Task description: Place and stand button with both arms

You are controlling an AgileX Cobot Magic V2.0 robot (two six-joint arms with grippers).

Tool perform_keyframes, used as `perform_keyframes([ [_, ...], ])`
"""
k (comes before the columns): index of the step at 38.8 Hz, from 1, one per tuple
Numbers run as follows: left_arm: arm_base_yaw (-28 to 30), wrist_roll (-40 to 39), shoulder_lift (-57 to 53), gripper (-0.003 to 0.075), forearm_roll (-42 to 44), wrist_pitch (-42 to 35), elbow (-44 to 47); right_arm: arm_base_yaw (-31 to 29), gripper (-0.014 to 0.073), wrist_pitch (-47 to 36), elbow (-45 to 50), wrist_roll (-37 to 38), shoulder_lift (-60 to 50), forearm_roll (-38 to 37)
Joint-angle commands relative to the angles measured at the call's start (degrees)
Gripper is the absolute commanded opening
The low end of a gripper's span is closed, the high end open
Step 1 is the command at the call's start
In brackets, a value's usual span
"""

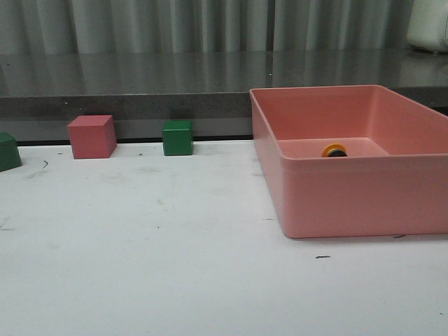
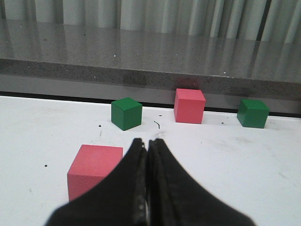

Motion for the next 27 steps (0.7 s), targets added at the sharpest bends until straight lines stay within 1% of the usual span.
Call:
perform_keyframes([
  [1, 0.18, -0.08, -1.35, -0.002, -0.56, -6.58, 0.51, -0.33, -0.0071, -4.15, -0.25, -0.47, -1.01, -0.57],
  [7, 0.18, -0.08, -1.35, -0.002, -0.56, -7.02, 0.51, -0.33, -0.0071, -4.21, -0.25, -0.47, -1.01, -0.57],
  [10, 0.18, -0.08, -1.35, -0.002, -0.56, -8.66, 0.51, -0.33, -0.0071, -4.43, -0.25, -0.47, -1.01, -0.51],
  [12, 0.18, -0.08, -1.35, -0.002, -0.56, -10.53, 0.51, -0.33, -0.0071, -4.99, -0.25, -0.43, -1.01, -0.51],
  [15, 0.18, -0.08, -1.35, -0.002, -0.56, -16.14, 0.4, -0.33, -0.0071, -6.96, -0.43, -0.43, -1.01, -0.51],
  [17, 0.18, -0.08, -1.25, -0.002, -0.56, -18.1, -0.59, -0.33, -0.0071, -7.43, -1.19, -0.43, -1.01, -0.51],
  [22, 0.18, -0.08, -0.29, -0.002, -0.56, -15.84, -6.55, -0.33, -0.0069, -4.94, -6.84, -0.43, -0.89, -0.51],
  [27, 0.18, -0.08, 4.01, -0.002, 1.2, -13.55, -14.33, -0.33, -0.0065, 2.42, -15.59, -0.43, 3.1, -0.51],
])
